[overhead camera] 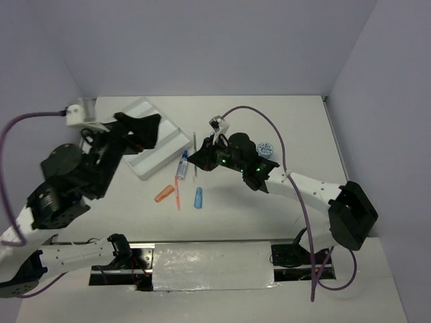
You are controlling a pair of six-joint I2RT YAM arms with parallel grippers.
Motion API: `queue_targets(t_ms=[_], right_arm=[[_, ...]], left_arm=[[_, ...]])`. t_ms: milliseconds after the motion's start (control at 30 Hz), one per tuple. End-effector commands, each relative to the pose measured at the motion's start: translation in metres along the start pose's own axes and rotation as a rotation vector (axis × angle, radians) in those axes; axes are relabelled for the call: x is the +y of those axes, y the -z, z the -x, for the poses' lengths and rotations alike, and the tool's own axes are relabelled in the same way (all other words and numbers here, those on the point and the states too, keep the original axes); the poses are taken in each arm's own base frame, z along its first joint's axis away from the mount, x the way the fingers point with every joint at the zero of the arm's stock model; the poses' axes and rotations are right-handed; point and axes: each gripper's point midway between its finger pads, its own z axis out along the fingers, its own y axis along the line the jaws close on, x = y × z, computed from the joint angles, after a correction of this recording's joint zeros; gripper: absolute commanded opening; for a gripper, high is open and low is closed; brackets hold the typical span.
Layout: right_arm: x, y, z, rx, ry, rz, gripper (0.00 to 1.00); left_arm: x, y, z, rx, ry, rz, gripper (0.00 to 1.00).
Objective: Sort the stationery into containers
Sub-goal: Close the pen cap on the pen, then place the pen in the storage box.
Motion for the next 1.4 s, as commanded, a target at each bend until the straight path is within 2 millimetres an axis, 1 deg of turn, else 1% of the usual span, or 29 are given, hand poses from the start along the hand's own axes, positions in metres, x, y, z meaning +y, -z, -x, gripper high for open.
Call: queue_targets(t_ms=[0, 33, 100, 133, 167, 233, 267, 300, 333, 367, 400, 433, 467, 500, 533, 600, 667, 733, 800, 833, 867, 900, 933, 1067, 1133, 1167, 1267, 1333, 1367], right_arm=[[-0.013, -0.028, 0.038, -0.155, -0.159, -0.104, 0.0], [-0.018, -0.035, 0.04, -0.173, -0.26, -0.132, 0.0], [-0.03, -0.062, 0.036, -0.178, -0.352, -0.169, 0.0], [-0.036, -0.071, 0.037, -0.193, -0.465, -0.205, 0.0], [-0.049, -0.09, 0.028, -0.164, -0.534, -0.271, 0.0], [-0.06, -0.107, 0.023, -0.18, -0.637, -0.332, 0.0], [-0.066, -0.125, 0.016, -0.174, -0.718, -0.364, 0.0], [-0.071, -0.134, 0.013, -0.179, -0.747, -0.392, 0.0], [-0.069, -0.143, 0.012, -0.18, -0.789, -0.402, 0.0], [-0.074, -0.157, 0.009, -0.171, -0.8, -0.431, 0.01], [-0.077, -0.163, 0.009, -0.178, -0.804, -0.454, 0.01], [-0.089, -0.173, -0.006, -0.179, -0.799, -0.513, 0.01], [-0.088, -0.178, 0.003, -0.189, -0.801, -0.536, 0.01], [-0.094, -0.182, 0.0, -0.194, -0.808, -0.555, 0.03], [-0.098, -0.192, -0.002, -0.2, -0.819, -0.56, 0.05], [-0.106, -0.201, -0.006, -0.19, -0.81, -0.577, 0.07], [-0.114, -0.217, -0.014, -0.163, -0.801, -0.592, 0.13], [-0.121, -0.229, -0.033, -0.122, -0.801, -0.613, 0.14], [-0.124, -0.232, -0.041, -0.117, -0.823, -0.618, 0.15], [-0.127, -0.232, -0.049, -0.112, -0.83, -0.617, 0.19], [-0.128, -0.231, -0.05, -0.119, -0.837, -0.613, 0.23], [-0.127, -0.23, -0.051, -0.121, -0.836, -0.61, 0.33], [-0.129, -0.227, -0.055, -0.113, -0.833, -0.622, 0.37], [-0.129, -0.222, -0.048, -0.115, -0.792, -0.637, 0.47], [-0.123, -0.218, -0.038, -0.126, -0.772, -0.618, 0.71], [-0.117, -0.215, -0.028, -0.135, -0.748, -0.602, 0.99], [-0.111, -0.209, -0.011, -0.152, -0.701, -0.592, 1.0], [-0.098, -0.196, 0.015, -0.187, -0.664, -0.576, 1.0], [-0.085, -0.183, 0.037, -0.221, -0.623, -0.542, 1.0]], left_arm=[[0.057, 0.026, 0.019, -0.049, -0.02, 0.223, 0.99], [0.071, 0.036, 0.012, -0.019, -0.043, 0.247, 0.99], [0.085, 0.044, -0.006, 0.035, -0.09, 0.266, 0.99], [0.096, 0.053, -0.014, 0.069, -0.12, 0.274, 0.99], [0.104, 0.056, -0.028, 0.103, -0.156, 0.282, 0.99], [0.116, 0.064, -0.042, 0.145, -0.203, 0.287, 0.99], [0.128, 0.072, -0.054, 0.175, -0.246, 0.298, 0.99], [0.135, 0.075, -0.059, 0.185, -0.264, 0.308, 0.99], [0.147, 0.082, -0.056, 0.157, -0.261, 0.336, 0.99], [0.155, 0.081, -0.07, 0.153, -0.28, 0.351, 0.99], [0.159, 0.082, -0.071, 0.134, -0.279, 0.349, 0.99], [0.163, 0.087, -0.069, 0.109, -0.279, 0.321, 0.99], [0.164, 0.087, -0.078, 0.11, -0.28, 0.3, 0.99], [0.161, 0.088, -0.076, 0.096, -0.254, 0.274, 0.99], [0.163, 0.092, -0.074, 0.079, -0.219, 0.258, 0.99], [0.169, 0.098, -0.071, 0.05, -0.159, 0.269, 0.99], [0.177, 0.102, -0.072, 0.042, -0.155, 0.3, 0.99], [0.183, 0.105, -0.071, 0.033, -0.155, 0.324, 0.99], [0.185, 0.105, -0.068, 0.02, -0.155, 0.336, 0.99], [0.183, 0.104, -0.071, 0.028, -0.162, 0.326, 0.99], [0.181, 0.102, -0.072, 0.035, -0.175, 0.319, 0.99], [0.18, 0.101, -0.073, 0.04, -0.18, 0.312, 0.99], [0.178, 0.099, -0.074, 0.046, -0.187, 0.31, 0.98], [0.173, 0.094, -0.08, 0.076, -0.208, 0.296, 0.97], [0.173, 0.093, -0.08, 0.072, -0.209, 0.297, 0.97], [0.173, 0.094, -0.079, 0.07, -0.207, 0.294, 0.97], [0.175, 0.094, -0.078, 0.061, -0.202, 0.298, 0.98], [0.176, 0.094, -0.078, 0.061, -0.204, 0.305, 0.98], [0.177, 0.094, -0.079, 0.066, -0.209, 0.312, 0.98]])
